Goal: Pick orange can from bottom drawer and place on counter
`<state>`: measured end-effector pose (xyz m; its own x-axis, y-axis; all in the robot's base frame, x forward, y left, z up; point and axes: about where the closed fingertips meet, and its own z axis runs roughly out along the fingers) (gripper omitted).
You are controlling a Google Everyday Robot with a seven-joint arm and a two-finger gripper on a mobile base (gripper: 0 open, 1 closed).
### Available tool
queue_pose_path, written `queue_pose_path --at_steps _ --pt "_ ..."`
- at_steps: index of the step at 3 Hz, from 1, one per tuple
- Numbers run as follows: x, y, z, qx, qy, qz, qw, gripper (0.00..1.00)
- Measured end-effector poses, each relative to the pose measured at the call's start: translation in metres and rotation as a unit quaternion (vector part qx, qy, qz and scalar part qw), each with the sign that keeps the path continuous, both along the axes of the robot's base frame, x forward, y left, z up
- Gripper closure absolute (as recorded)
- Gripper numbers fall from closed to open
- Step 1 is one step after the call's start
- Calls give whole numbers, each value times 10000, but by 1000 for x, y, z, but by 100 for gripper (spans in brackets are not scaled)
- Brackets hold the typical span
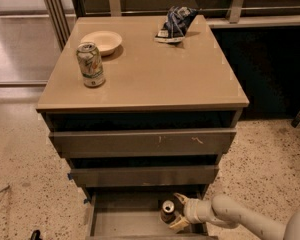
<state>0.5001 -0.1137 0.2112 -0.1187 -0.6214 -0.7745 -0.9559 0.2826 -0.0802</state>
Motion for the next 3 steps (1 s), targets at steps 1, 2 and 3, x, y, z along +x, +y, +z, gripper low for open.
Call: queue_pose_path --at_steps 1,2,3 --pt "5 7 -11 86 4 37 10000 24" --pt "8 10 -25 133 17 80 9999 26" --pt "12 14 -39 158 21 124 9998 39"
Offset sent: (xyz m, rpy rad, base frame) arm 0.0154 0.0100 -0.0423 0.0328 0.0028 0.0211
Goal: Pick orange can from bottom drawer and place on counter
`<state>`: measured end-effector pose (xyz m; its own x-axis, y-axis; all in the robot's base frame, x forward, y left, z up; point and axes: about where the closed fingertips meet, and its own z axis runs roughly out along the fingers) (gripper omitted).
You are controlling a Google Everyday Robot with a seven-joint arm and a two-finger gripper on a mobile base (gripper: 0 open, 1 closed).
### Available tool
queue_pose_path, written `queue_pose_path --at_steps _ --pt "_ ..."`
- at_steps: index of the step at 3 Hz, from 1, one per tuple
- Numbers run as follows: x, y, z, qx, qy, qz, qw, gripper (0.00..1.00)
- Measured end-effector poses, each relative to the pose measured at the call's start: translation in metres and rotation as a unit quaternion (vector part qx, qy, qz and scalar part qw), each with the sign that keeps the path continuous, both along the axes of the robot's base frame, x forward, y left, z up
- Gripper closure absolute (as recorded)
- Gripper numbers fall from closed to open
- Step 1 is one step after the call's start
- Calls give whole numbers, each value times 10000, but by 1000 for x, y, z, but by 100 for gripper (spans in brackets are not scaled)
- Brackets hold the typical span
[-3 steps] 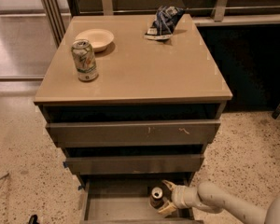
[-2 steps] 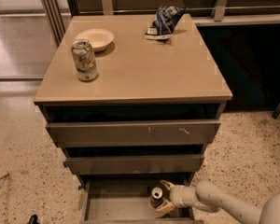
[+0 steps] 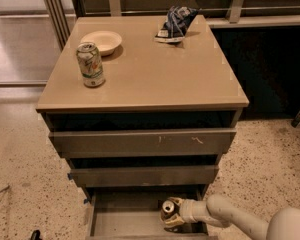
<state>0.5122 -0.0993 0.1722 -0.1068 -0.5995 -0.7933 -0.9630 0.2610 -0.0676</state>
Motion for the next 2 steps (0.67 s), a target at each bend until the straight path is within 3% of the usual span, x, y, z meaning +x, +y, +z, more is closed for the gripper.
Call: queue_pose_path --at_steps 1,2 --pt "1 0 0 -1 -2 -8 10000 70" --pt "1 0 0 -1 -2 -8 10000 93"
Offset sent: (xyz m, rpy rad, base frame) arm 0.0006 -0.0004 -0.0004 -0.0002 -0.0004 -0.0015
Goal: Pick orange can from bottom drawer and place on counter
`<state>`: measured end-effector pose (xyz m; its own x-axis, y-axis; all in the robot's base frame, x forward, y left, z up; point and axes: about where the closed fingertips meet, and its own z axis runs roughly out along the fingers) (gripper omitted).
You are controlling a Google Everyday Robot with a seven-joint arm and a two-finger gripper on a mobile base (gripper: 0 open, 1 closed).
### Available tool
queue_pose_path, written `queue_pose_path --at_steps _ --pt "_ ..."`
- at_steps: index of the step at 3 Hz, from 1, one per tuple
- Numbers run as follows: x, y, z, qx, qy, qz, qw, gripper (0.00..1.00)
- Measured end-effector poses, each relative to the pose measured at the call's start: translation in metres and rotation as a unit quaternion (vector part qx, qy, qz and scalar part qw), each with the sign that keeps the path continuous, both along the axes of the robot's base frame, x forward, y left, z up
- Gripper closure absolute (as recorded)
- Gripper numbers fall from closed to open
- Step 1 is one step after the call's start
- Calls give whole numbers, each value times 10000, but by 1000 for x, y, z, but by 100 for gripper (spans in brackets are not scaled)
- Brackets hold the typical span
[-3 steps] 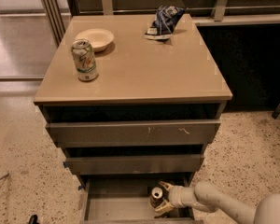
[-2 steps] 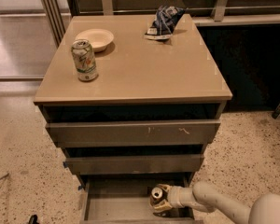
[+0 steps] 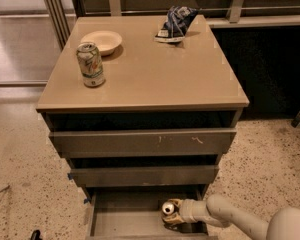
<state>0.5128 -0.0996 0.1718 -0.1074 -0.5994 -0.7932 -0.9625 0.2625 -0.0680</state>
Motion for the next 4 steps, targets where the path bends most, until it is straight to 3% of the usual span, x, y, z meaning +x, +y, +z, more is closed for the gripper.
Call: queue_pose_path --at_steps 1,2,3,4 --pt "-2 1 2 18 24 43 10000 100" --pt "-12 -2 26 33 90 76 9999 100" --pt "-25 -8 81 13 159 62 9999 100" --pt "-45 -3 179 -173 107 252 9995 100"
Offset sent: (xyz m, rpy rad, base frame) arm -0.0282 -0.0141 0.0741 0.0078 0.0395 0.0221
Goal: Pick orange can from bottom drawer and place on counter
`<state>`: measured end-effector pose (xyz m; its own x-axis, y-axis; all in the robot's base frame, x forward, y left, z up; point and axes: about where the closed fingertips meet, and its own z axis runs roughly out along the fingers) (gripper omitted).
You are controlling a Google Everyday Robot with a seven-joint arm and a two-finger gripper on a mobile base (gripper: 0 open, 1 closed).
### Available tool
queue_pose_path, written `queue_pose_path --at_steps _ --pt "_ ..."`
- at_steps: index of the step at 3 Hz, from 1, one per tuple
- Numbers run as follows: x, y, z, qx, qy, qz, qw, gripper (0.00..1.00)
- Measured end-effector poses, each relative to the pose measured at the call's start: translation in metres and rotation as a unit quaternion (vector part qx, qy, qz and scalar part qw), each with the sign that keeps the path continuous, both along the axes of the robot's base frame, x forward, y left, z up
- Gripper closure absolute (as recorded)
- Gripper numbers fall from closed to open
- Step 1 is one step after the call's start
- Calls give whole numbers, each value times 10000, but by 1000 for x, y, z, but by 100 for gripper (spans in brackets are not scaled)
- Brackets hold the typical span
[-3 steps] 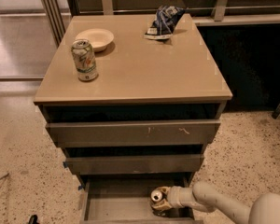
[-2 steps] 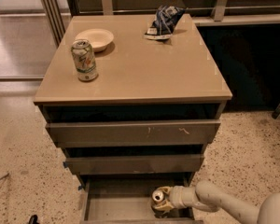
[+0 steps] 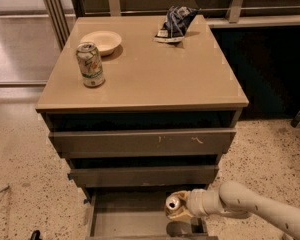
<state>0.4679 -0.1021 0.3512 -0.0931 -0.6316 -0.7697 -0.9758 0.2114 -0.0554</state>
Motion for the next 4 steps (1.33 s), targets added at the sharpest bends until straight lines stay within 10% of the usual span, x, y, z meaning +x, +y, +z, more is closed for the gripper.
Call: queue_pose_path --at_steps 2,4 --pt "0 0 11 84 18 3 10000 100" --pt "-23 16 149 369 61 39 9993 100"
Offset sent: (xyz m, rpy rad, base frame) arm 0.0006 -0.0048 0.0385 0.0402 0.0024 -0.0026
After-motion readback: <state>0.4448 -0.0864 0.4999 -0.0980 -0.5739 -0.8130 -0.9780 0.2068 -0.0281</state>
